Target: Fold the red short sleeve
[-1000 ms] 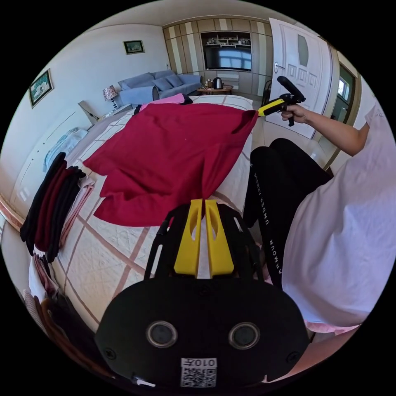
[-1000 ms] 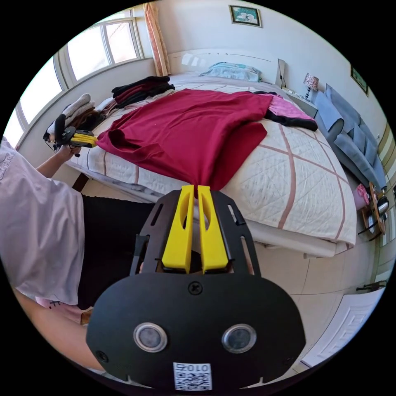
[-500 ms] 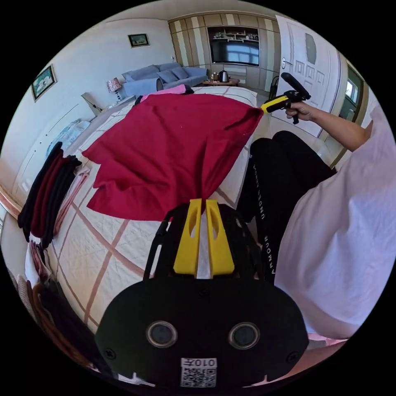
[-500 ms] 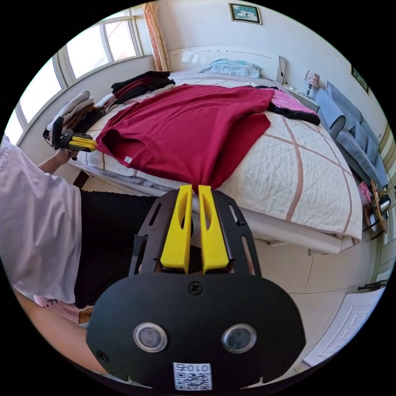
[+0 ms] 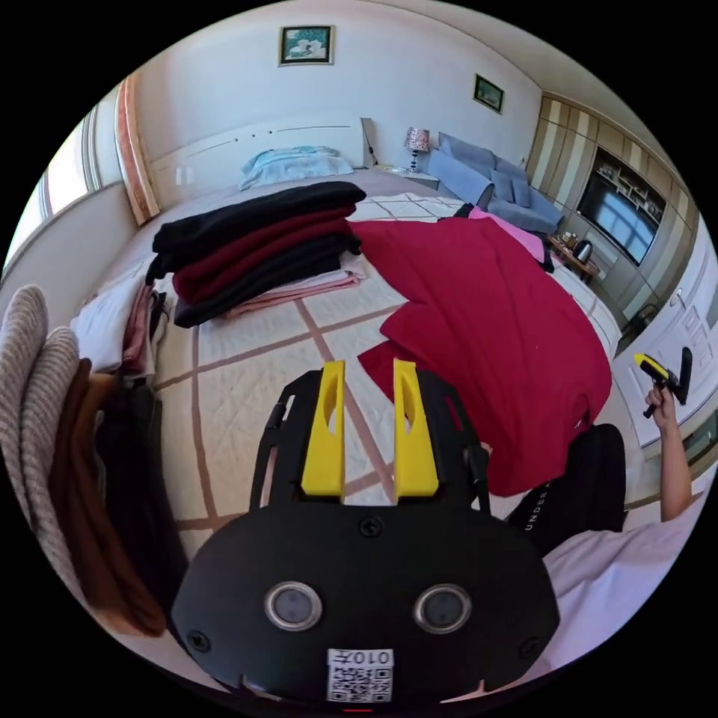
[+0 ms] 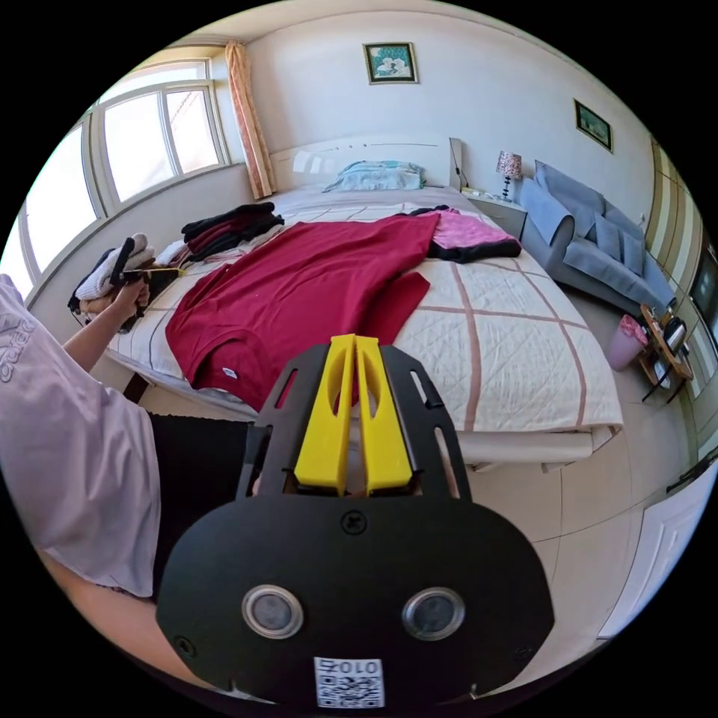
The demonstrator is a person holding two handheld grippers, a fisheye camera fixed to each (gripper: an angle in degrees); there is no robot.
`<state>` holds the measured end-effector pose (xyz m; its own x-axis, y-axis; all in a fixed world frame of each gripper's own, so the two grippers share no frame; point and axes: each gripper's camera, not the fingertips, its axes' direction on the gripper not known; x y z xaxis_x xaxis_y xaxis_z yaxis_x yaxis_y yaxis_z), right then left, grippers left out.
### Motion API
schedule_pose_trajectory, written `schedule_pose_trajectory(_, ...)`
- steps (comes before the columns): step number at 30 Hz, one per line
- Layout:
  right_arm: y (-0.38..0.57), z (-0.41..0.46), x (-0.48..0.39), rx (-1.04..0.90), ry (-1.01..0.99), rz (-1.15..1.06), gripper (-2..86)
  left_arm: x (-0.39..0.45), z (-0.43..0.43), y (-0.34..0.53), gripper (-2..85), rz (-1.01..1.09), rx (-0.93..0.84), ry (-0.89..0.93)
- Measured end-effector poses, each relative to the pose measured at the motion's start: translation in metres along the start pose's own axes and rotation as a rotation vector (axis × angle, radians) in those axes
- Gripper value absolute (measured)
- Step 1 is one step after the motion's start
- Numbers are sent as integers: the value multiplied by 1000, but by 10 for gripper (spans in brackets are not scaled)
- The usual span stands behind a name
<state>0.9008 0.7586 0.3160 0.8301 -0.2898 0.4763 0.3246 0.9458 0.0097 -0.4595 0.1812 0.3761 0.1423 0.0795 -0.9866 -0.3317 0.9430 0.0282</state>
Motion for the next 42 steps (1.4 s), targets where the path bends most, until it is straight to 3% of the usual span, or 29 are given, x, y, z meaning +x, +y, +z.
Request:
schedule_pose_trajectory(6, -7, 3, -20, 8, 35, -40, 13, -19, 57, -26, 63, 30, -144, -16)
schedule_pose_trajectory(14, -7, 16, -13, -42, 42, -6, 13, -39, 21, -14, 4, 118, -26, 139)
schedule_pose_trajectory(16, -11, 18, -14, -38, 58, -15, 13, -63, -3, -3, 1, 24, 34, 87)
schedule_pose_trajectory(18, -13, 20, -13, -34, 73, -12, 13, -116, -33, 23, -1, -203, 69, 21)
schedule_pose_trajectory(21, -16, 27, -10, -54, 88, -3, 13, -153, -35, 55, -1, -351, 9, 127)
schedule_pose_trajectory(25, -22, 43, -4, -125, 161, 23, 16, -134, -25, 79, -2, -303, -86, 81)
schedule_pose_trajectory(29, -31, 53, 16, -122, 181, 106, 26, -141, -16, 98, -1, -354, -39, 77)
schedule_pose_trajectory(35, -48, 67, 53, -55, 50, 266, 52, -144, -38, 111, -2, -364, 55, 24)
schedule_pose_trajectory(42, -73, 118, 71, -118, 37, 340, 65, -156, -16, 133, 2, -440, 10, 156)
